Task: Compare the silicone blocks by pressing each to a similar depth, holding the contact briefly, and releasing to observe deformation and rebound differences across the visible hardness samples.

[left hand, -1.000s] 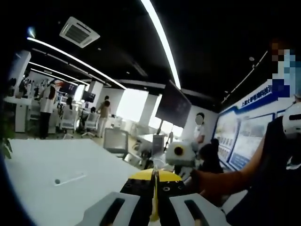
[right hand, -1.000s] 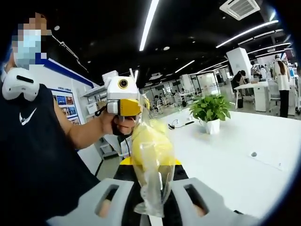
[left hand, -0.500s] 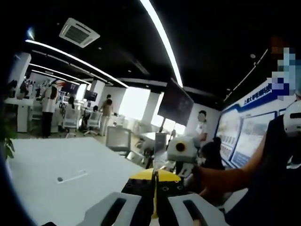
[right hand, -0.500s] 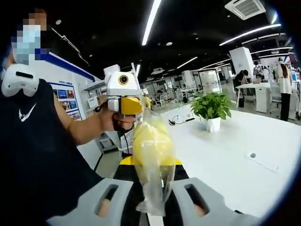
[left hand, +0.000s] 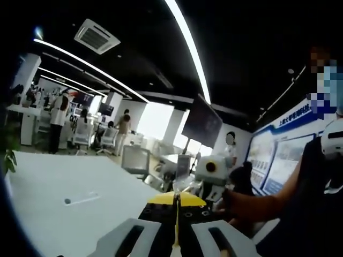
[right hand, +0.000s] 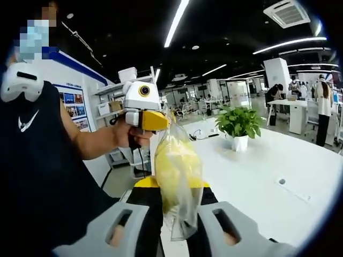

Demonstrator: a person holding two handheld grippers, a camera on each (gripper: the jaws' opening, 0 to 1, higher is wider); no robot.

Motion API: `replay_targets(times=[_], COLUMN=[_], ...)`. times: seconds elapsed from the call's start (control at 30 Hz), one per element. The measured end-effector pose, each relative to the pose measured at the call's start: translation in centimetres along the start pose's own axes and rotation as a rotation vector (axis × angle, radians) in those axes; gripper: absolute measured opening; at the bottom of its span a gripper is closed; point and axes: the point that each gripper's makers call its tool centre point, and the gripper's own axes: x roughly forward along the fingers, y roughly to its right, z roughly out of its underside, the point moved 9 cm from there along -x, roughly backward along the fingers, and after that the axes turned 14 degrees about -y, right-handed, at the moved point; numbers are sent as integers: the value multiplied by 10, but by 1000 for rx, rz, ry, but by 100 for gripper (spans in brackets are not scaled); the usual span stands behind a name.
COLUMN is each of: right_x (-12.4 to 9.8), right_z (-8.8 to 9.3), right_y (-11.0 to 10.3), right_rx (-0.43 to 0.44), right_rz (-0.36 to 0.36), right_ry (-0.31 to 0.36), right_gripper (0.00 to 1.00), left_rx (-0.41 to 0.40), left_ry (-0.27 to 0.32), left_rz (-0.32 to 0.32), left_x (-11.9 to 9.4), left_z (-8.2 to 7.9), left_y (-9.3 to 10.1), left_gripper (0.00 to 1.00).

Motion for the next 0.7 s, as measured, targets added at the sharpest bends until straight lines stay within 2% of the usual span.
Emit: replay_targets(times=[0.2,0.3,0.6,0.7], right_x=[-1,-3,-4,-3], right_z=[-1,2,10,13], right_y=[0,2,5,7], right_rx=[-1,-12,33,44], right_rz=[0,-1,-23,-27], right_ry=[-23,-24,-22,-17], right_gripper=[3,2,1,2], left_rx=[-8,-24,-3,-25], left_ry=[-4,3,-22,-23], left_rz=[2,26,8,-11], left_x=[0,2,7,11], left_z=[2,3,7,9], left_y=[-2,0,2,0], left_gripper=[0,0,0,0])
